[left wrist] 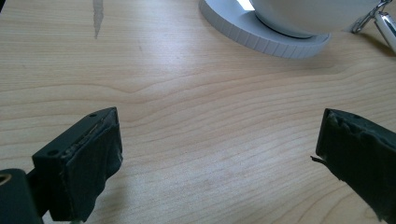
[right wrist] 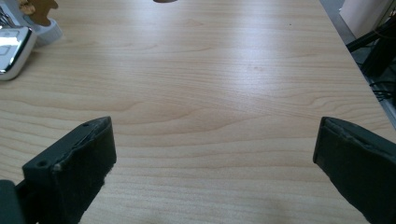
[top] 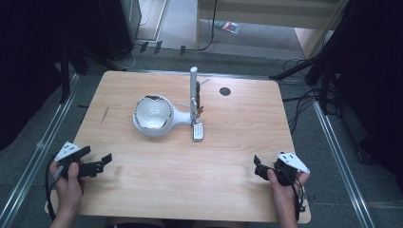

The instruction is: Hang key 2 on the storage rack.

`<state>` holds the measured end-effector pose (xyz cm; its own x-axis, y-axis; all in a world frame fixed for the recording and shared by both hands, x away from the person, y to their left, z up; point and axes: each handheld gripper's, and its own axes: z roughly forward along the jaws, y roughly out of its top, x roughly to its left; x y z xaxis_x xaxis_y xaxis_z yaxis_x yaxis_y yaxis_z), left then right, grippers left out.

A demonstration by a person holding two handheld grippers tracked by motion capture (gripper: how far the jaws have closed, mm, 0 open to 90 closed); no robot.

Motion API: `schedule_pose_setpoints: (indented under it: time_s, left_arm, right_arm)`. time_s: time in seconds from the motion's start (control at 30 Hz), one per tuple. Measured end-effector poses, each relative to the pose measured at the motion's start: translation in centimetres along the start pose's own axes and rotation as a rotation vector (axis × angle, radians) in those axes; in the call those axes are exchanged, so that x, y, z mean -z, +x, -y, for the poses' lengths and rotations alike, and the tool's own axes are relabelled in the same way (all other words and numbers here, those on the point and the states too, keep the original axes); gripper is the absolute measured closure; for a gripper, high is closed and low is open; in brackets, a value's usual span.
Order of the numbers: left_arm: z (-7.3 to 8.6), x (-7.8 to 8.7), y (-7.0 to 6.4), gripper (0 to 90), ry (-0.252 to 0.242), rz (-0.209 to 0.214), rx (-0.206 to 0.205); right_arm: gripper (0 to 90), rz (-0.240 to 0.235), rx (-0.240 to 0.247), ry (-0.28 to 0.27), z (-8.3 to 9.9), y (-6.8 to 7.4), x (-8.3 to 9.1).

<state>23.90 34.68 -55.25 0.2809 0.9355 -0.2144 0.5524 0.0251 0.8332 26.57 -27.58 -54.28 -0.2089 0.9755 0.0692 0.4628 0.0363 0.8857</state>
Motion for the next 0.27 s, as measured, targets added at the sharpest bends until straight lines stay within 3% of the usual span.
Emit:
schedule_pose_setpoints:
  time_s: [0.27]
  left_arm:
    - [-0.03, -0.03, 0.01, 0.9, 0.005, 0.001, 0.002]
  right_arm:
    - [0.0, -0.001, -0.014, -0.028, 0.31, 0.08, 0.12]
